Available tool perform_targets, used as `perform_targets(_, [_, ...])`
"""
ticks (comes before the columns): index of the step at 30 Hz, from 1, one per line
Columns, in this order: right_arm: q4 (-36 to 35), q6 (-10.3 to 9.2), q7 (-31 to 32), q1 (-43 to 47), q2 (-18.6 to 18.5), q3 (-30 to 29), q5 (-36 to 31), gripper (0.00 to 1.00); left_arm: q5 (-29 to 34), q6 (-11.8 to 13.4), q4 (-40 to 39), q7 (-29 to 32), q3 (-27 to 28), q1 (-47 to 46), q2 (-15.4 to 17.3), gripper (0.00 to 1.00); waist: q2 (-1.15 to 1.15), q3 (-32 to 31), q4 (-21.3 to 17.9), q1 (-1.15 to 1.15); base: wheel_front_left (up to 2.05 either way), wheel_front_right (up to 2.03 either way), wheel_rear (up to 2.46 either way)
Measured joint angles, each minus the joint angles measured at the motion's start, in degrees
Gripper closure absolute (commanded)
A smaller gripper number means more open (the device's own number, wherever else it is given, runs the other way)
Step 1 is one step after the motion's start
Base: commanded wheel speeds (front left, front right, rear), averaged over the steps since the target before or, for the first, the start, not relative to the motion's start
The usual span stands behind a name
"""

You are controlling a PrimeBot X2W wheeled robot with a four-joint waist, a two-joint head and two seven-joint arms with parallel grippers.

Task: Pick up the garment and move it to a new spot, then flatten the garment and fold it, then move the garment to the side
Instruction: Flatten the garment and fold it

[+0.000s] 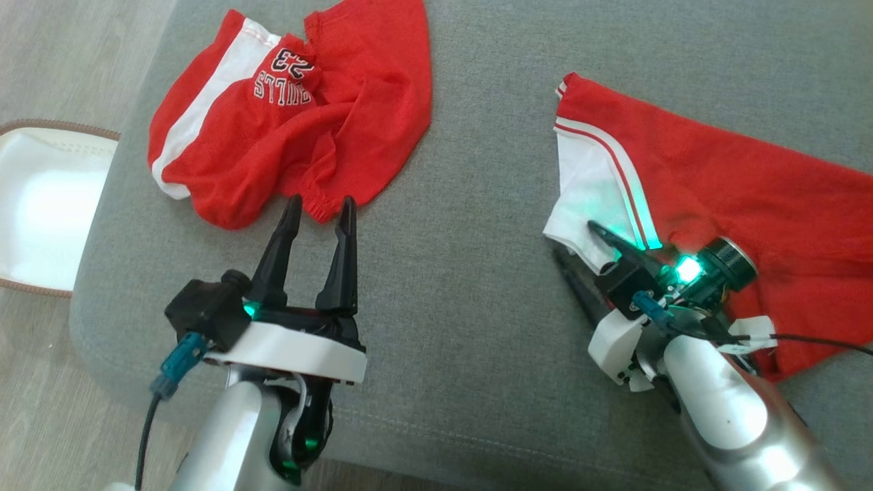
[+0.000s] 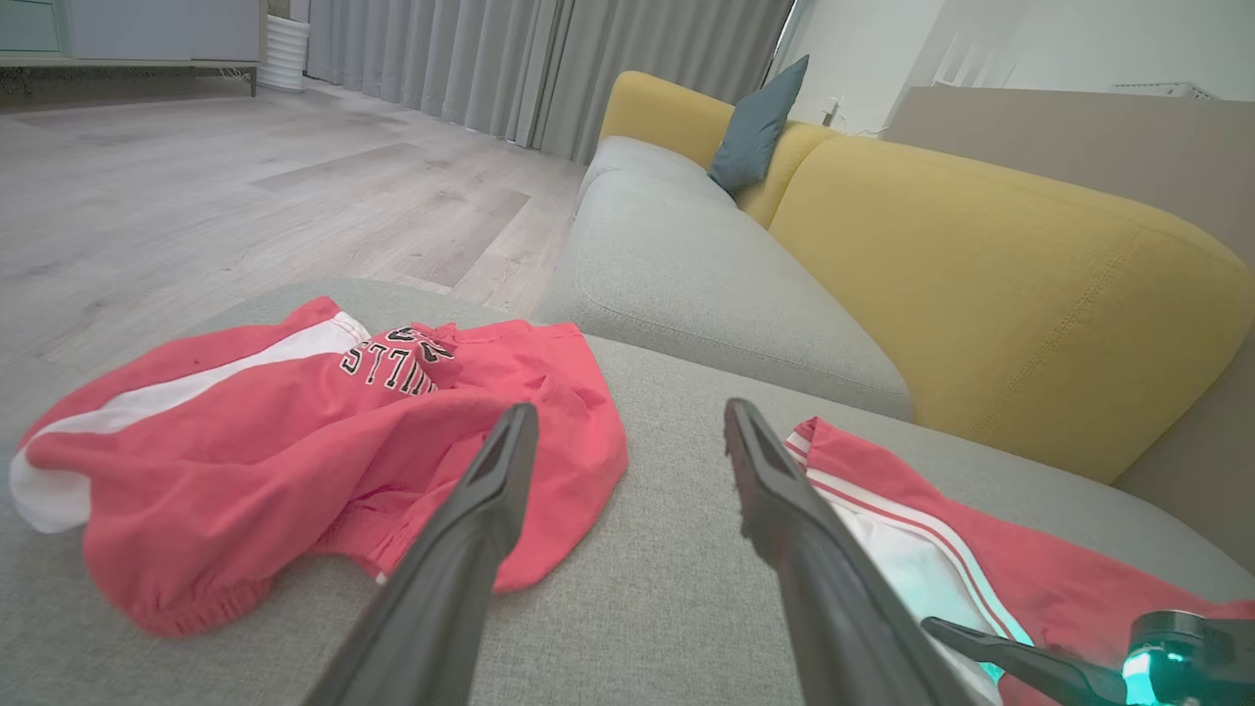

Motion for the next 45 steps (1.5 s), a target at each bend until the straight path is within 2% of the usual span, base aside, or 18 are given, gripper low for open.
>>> perform_targets(9, [0.8,0.00,-4.1,0.0,1.8,0.4,3.7,1.00,0.0,0.0,0.7,0.0,0.0,0.0,0.0,0.00,0.00,-2.1,-1.4,0.00,0.00,0.00,0.00])
perform_targets(17, [-6.8,0.00,-3.6,0.1,1.5,0.5,9.4,1.00,0.3,0.0,0.6,0.0,0.0,0.6,0.0,0.00,0.00,-5.3,-3.4,-0.01,0.00,0.00,0.00])
perform_targets(21, [-11.9,0.00,0.7,-2.5,-1.7,-0.9,14.0,1.00,0.3,0.1,0.4,0.0,-0.2,0.7,0.0,0.00,0.00,-5.2,-3.5,-0.01,0.00,0.00,0.00])
perform_targets(26, [-15.7,0.00,6.6,-10.0,-6.4,-3.1,18.5,1.00,-0.1,0.1,0.0,0.0,-1.1,0.7,0.0,0.00,0.00,-3.6,-2.7,0.00,0.00,0.00,0.00])
perform_targets(29, [-15.1,0.00,11.0,-14.0,-8.8,-3.5,21.7,1.00,-0.9,0.1,0.0,0.0,-1.6,0.4,0.0,0.00,0.00,-2.4,-1.6,0.00,0.00,0.00,0.00])
perform_targets(32, [-13.4,0.00,13.6,-17.0,-10.6,-4.1,26.3,1.00,-1.3,0.1,-0.1,0.0,-1.7,0.1,0.0,0.00,0.00,-1.1,-0.3,0.00,0.00,0.00,0.00])
perform_targets(36, [-9.9,0.00,15.2,-20.6,-13.4,-3.1,28.4,1.00,-1.6,0.1,-0.1,0.0,-1.8,-0.6,0.0,0.00,0.00,0.6,0.9,0.00,0.00,0.00,0.00])
perform_targets(37, [-8.5,0.00,15.5,-21.6,-14.2,-2.7,29.0,0.75,-1.6,0.1,-0.1,0.0,-1.9,-1.0,0.0,0.00,0.00,1.0,1.3,0.00,0.00,0.00,0.00])
perform_targets(38, [-7.1,0.00,15.5,-22.4,-14.7,-2.7,29.3,0.75,-1.7,0.1,-0.1,0.0,-2.0,-1.5,0.0,0.00,0.00,1.5,1.7,0.00,0.00,0.00,0.00])
perform_targets(39, [-5.5,0.00,15.3,-23.1,-15.0,-2.8,29.2,0.00,-2.0,0.1,-0.1,0.0,-2.0,-1.8,0.0,0.00,0.00,2.0,2.0,0.00,0.00,0.00,0.00])
perform_targets(41, [-1.8,0.00,14.8,-24.2,-15.0,-3.6,28.1,0.00,-2.1,0.1,-0.3,0.0,-2.0,-2.3,0.0,0.00,0.00,2.8,2.4,0.00,0.00,0.00,0.00])
perform_targets(45, [5.9,0.00,11.5,-25.7,-14.8,-10.9,20.8,0.00,-2.0,0.1,0.0,0.0,-2.0,-2.4,0.0,0.00,0.00,3.6,2.2,0.01,0.00,0.00,0.00])
